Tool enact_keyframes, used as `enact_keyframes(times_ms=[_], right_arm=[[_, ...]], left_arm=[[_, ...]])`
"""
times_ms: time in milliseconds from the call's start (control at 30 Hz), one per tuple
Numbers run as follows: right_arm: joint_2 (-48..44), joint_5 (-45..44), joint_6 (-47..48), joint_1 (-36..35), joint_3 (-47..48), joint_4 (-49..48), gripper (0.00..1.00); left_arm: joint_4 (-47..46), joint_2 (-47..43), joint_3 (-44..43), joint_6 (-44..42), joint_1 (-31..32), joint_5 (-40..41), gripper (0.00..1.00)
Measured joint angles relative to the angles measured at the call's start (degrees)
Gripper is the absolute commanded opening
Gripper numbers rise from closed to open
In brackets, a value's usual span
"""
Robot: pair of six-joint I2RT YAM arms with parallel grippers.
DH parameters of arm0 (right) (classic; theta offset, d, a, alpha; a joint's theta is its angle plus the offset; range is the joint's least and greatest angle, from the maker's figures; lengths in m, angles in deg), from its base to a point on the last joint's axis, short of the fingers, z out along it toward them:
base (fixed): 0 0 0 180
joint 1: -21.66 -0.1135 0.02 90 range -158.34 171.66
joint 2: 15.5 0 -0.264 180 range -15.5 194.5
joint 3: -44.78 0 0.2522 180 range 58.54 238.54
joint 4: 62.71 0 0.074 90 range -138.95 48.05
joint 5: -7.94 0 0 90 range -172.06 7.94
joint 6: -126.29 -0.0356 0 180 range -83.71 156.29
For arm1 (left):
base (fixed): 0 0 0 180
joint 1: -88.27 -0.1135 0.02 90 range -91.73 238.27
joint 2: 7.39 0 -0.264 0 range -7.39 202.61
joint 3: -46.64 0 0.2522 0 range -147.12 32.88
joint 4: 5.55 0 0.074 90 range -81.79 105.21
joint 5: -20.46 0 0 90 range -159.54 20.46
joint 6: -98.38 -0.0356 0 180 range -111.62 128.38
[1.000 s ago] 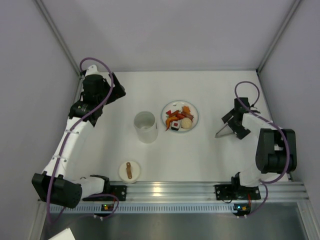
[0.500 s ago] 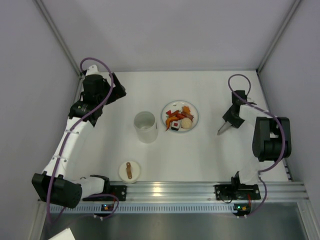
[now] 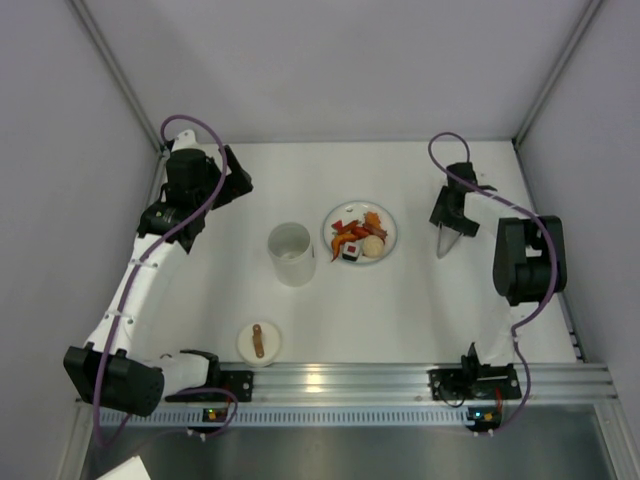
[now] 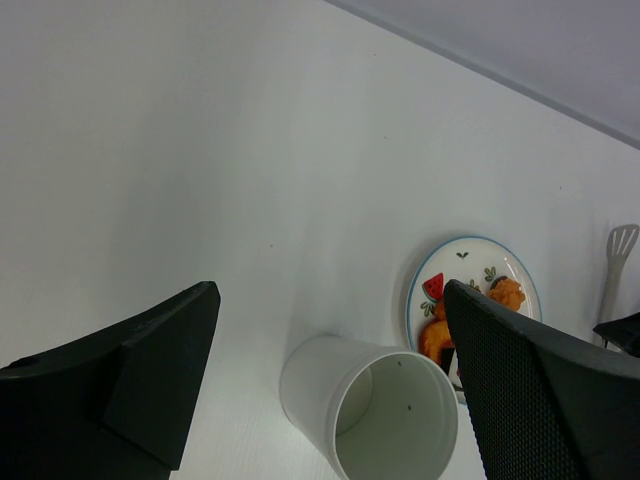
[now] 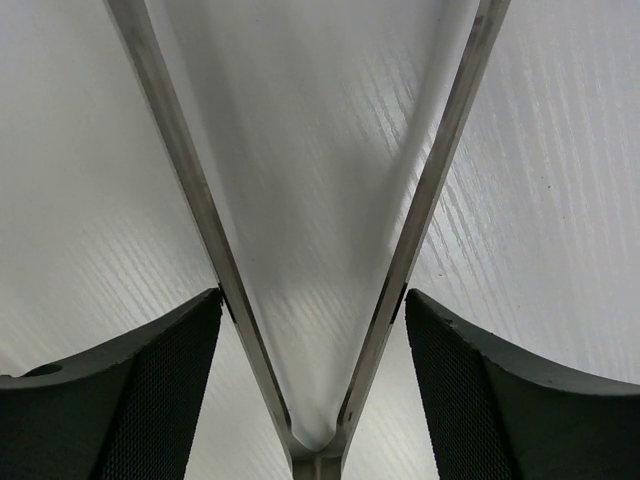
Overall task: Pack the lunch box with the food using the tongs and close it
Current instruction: Pick up the clamp at the center of the board.
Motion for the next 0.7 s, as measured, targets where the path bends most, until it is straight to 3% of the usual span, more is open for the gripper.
enact_keyframes(times_ms=[500, 700], right_arm=[[0.24, -1.31, -0.09, -0.44, -1.03, -0.09, 0.75], [0.44, -1.27, -0.68, -0.42, -1.49, -0.35, 0.85]], left_arm=[[0.0, 0.0, 0.0, 0.15, 0.0, -0.44, 0.99], [0.0, 0.0, 0.0, 0.15, 0.0, -0.48, 0.99]])
